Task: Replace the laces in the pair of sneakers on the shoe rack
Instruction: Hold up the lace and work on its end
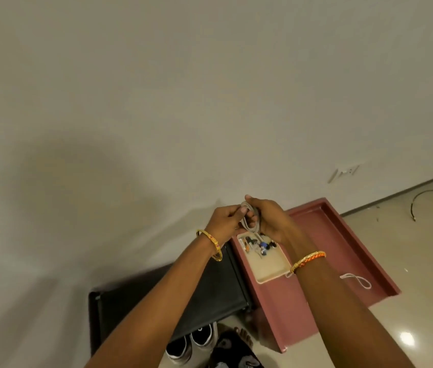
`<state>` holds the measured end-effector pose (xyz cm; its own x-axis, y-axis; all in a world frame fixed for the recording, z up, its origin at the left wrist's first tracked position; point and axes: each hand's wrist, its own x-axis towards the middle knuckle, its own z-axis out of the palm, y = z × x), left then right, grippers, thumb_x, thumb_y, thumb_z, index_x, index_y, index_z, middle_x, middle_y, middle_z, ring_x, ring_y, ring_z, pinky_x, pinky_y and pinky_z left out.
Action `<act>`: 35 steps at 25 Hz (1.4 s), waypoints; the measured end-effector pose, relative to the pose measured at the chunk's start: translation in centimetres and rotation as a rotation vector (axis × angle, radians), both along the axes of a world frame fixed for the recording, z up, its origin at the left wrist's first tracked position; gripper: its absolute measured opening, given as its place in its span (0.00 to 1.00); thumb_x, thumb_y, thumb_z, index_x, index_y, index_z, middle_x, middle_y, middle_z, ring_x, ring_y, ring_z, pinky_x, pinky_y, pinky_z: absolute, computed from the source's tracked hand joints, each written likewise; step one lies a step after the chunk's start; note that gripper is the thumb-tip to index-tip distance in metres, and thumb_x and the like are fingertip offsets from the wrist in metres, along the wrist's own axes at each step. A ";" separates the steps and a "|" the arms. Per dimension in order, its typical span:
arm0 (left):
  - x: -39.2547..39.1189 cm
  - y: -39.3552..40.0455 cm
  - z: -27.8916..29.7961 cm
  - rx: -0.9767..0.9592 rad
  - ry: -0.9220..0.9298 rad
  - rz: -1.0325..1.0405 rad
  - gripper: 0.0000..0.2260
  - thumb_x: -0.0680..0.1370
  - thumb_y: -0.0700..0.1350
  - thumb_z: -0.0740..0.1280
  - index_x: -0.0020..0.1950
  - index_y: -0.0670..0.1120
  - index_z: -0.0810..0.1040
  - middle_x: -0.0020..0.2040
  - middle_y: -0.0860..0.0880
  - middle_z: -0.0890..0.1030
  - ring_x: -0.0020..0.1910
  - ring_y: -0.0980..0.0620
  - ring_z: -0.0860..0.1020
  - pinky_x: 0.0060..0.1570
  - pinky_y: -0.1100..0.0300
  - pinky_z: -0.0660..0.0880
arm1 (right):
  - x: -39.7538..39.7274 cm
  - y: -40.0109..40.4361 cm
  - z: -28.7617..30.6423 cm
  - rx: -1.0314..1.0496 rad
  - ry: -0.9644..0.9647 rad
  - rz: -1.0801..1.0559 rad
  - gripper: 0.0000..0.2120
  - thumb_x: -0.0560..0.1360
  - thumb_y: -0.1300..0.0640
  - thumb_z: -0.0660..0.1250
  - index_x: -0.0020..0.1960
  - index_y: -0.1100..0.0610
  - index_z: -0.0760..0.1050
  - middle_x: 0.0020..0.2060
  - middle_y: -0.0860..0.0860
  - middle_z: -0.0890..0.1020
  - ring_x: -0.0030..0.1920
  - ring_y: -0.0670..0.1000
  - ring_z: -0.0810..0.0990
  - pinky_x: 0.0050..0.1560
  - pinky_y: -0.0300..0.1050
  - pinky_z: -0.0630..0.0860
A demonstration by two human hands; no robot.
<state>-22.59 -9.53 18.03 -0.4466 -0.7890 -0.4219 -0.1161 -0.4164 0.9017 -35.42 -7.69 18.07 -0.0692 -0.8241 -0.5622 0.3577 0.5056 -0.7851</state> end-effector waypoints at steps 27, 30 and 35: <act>-14.1 -2.9 -35.0 -0.500 -1.253 -0.881 0.12 0.79 0.46 0.64 0.59 0.42 0.77 0.57 0.43 0.79 0.57 0.45 0.78 0.54 0.55 0.75 | -7.3 4.5 -35.1 0.475 1.017 0.038 0.09 0.76 0.57 0.61 0.53 0.57 0.77 0.49 0.56 0.82 0.49 0.59 0.80 0.45 0.47 0.75; -13.5 -1.7 -34.0 -0.550 -1.213 -0.814 0.17 0.78 0.50 0.64 0.64 0.44 0.73 0.64 0.44 0.73 0.62 0.45 0.74 0.56 0.53 0.73 | -9.4 7.5 -33.5 0.484 0.985 -0.394 0.06 0.72 0.61 0.65 0.47 0.60 0.79 0.44 0.57 0.82 0.44 0.59 0.80 0.41 0.43 0.72; -11.3 2.8 -32.6 -0.585 -0.927 -0.574 0.14 0.76 0.44 0.67 0.60 0.42 0.76 0.59 0.43 0.72 0.57 0.44 0.74 0.52 0.53 0.76 | -13.1 13.9 -35.4 0.787 0.840 -0.352 0.16 0.71 0.55 0.71 0.53 0.64 0.73 0.50 0.63 0.79 0.51 0.64 0.77 0.48 0.50 0.72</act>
<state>-33.87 -6.77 -14.58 -0.5106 -0.7541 -0.4130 -0.8427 0.3434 0.4148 -48.52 6.18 -17.34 -0.8070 -0.1380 -0.5742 0.0968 0.9283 -0.3591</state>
